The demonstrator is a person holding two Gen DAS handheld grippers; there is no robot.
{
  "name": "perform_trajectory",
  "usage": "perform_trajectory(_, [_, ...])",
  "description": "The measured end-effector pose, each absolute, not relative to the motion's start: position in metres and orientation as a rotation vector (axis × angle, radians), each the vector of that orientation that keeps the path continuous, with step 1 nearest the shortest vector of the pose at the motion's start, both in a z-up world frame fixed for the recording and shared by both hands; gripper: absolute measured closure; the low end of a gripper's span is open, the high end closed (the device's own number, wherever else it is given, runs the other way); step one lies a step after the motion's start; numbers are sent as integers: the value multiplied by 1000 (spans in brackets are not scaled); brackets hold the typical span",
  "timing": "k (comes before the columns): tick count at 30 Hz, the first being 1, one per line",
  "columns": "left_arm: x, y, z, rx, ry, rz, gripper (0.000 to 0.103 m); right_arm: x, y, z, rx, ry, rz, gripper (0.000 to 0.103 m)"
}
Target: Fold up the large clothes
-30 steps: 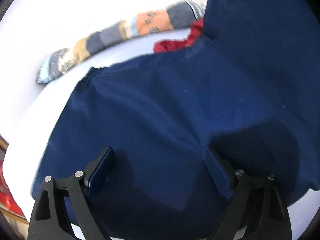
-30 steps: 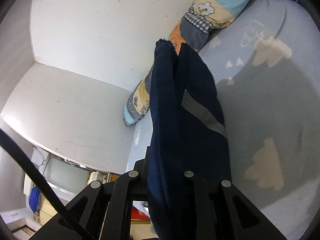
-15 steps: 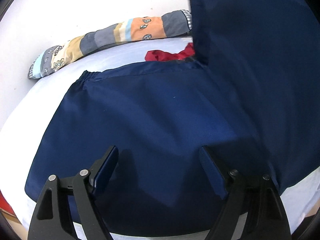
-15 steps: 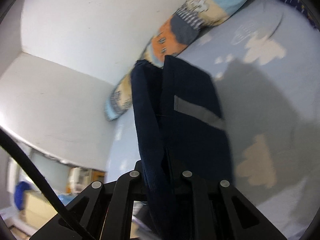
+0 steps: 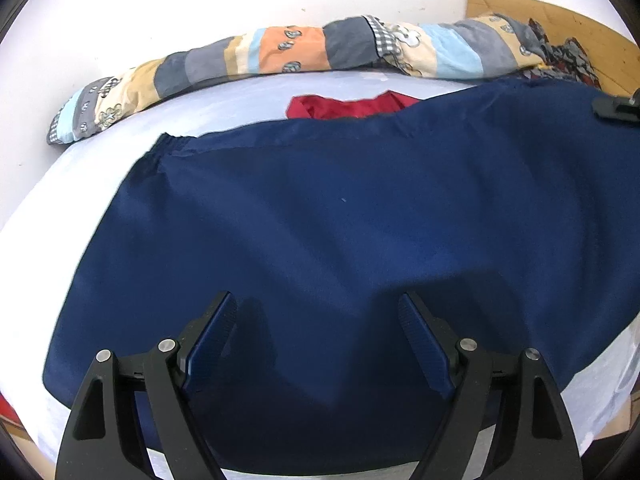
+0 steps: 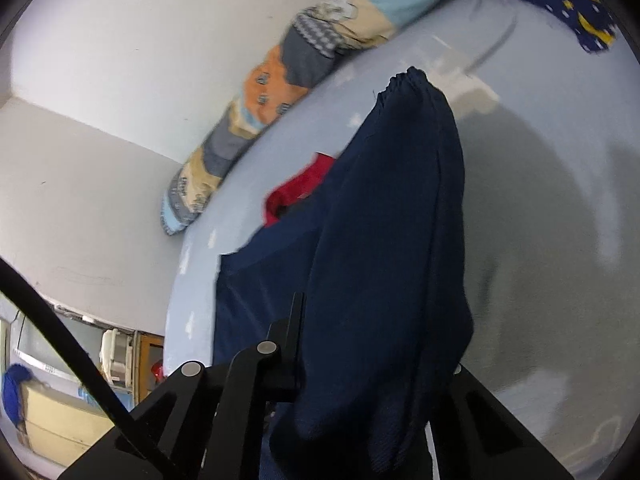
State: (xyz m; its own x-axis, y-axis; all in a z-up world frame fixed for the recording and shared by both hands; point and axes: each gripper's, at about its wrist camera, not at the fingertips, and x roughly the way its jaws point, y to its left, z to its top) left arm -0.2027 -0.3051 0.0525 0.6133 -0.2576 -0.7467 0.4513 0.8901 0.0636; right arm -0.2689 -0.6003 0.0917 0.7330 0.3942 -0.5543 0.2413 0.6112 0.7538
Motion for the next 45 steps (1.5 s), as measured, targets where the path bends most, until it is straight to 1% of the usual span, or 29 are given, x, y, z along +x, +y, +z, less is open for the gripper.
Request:
perform_trajectory(3, [-203,-300,57,256,804,-403,20,-273,-588,106,956,731,144,88])
perform_trajectory(6, [-201,-308,38,346,832,-387,20,-273,-572,122,978,689,197,88])
perform_trajectory(7, [-202,-308,36,347,816,-388,20,-276,-566,127,978,681,210,88])
perform_trajectory(10, [-200,-306,41,339,829,-390,20,-274,-547,136,986,661,250,88])
perform_trajectory(12, [-201,-292,58,281,779,-361,21,-267,-536,140,999,654,284,88])
perform_trajectory(15, [-195,-263,99,191,709,-335,21,-263,-524,145,1012,643,302,88])
perform_trajectory(19, [-183,-212,147,147,637,-251,20,-251,-505,145,1058,641,310,88])
perform_trajectory(24, [-165,-145,171,78,623,-141,20,-233,-463,143,1052,665,321,88])
perform_trajectory(27, [-154,-108,172,10,644,-88,20,-222,-431,135,1024,706,327,88])
perform_trajectory(32, [-144,-75,165,-34,686,-13,20,-186,-375,107,946,789,301,88])
perform_trajectory(36, [-143,-59,160,-68,711,-3,20,-154,-318,80,748,862,235,89])
perform_trajectory(41, [-143,-57,158,-75,722,-11,20,-140,-263,42,472,942,106,88])
perform_trajectory(42, [-143,-56,159,-75,723,-10,20,-142,-256,39,436,945,93,85])
perform_trajectory(43, [-143,-55,159,-77,722,-10,20,-142,-247,41,379,943,81,75])
perform_trajectory(44, [-142,-53,158,-81,722,-9,20,-134,-244,42,339,943,80,68])
perform_trajectory(45, [-142,-52,159,-83,722,-6,20,-124,-240,43,286,944,94,53])
